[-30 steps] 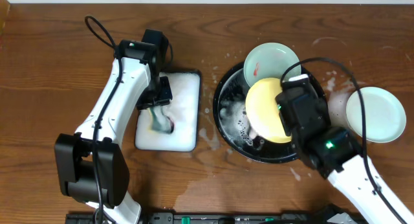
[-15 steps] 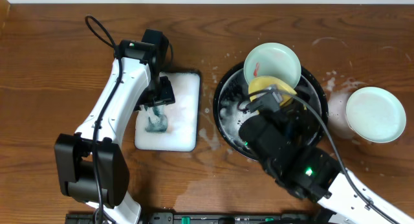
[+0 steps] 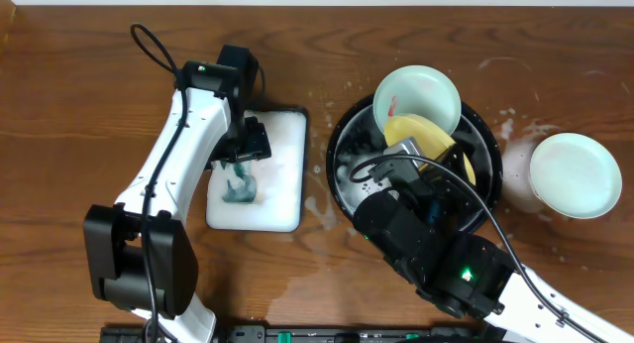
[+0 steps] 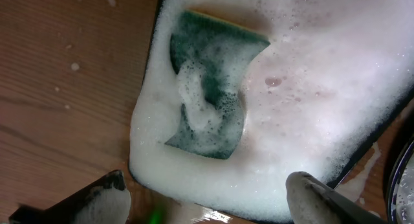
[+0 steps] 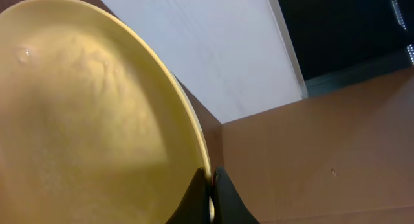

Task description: Clean dirty plates on tray and stack at the side

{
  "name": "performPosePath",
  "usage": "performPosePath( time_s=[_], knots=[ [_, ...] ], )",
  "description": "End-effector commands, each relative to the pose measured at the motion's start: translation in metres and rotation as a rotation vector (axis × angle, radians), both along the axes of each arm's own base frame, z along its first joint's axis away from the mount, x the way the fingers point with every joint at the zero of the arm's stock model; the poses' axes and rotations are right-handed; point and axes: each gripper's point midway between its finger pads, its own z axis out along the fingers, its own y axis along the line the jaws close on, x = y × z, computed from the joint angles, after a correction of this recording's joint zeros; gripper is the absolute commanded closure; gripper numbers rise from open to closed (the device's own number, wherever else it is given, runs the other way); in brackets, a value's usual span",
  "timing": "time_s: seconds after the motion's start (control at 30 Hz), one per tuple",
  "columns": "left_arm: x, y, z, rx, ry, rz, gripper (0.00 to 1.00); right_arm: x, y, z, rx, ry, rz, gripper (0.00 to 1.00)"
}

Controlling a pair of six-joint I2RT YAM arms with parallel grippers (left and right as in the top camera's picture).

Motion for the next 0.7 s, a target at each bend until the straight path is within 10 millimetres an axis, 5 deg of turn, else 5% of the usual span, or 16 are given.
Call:
performPosePath(
  time_s=[0.0, 0.67],
  knots=[
    [-0.0021, 0.0031, -0.0035, 0.009, 0.016, 0.002, 0.18, -0.0018, -0.0018, 0.0161, 0.015, -0.049, -0.018, 0.99],
    [-0.0021, 0.0030, -0.0036, 0.009, 0.016, 0.003, 0.17, -0.0015, -0.0068, 0.0184, 0.043, -0.078, -0.050, 0.99]
  ],
)
